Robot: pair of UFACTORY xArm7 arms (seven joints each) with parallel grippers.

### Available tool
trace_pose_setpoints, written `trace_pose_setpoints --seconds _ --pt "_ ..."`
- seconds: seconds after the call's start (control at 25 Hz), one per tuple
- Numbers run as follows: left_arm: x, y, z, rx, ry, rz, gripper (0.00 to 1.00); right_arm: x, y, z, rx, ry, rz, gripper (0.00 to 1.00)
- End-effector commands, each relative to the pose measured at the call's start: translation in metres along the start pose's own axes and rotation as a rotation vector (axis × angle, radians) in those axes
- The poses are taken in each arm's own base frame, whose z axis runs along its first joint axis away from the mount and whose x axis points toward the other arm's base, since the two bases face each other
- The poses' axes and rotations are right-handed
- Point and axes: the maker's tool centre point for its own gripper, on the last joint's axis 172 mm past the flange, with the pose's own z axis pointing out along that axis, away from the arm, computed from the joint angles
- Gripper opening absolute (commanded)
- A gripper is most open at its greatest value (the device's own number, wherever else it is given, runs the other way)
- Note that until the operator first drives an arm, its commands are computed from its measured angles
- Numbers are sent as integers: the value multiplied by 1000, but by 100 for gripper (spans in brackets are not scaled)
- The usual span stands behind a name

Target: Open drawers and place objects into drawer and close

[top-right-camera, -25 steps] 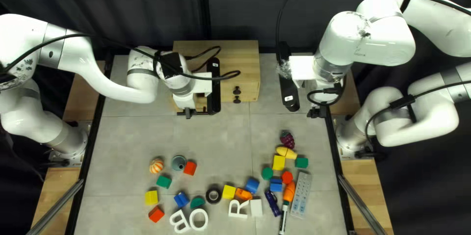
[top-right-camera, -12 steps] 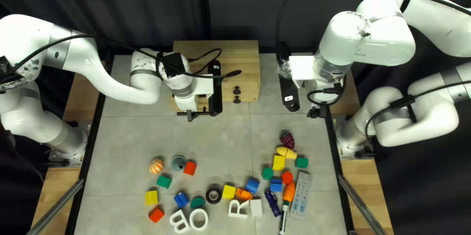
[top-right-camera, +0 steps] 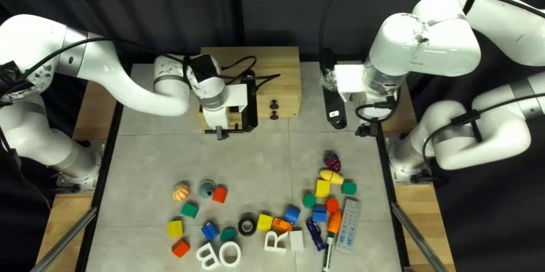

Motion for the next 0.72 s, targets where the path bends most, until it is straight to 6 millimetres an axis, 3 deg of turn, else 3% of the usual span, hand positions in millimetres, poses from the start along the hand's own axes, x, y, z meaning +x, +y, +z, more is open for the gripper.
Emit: trace_pose_setpoints --seconds 0.04,0.72 --pt "1 1 0 -16 -7 9 100 0 0 0 0 0 0 100" --pt "0 16 6 -31 -35 33 100 0 0 0 0 0 0 100"
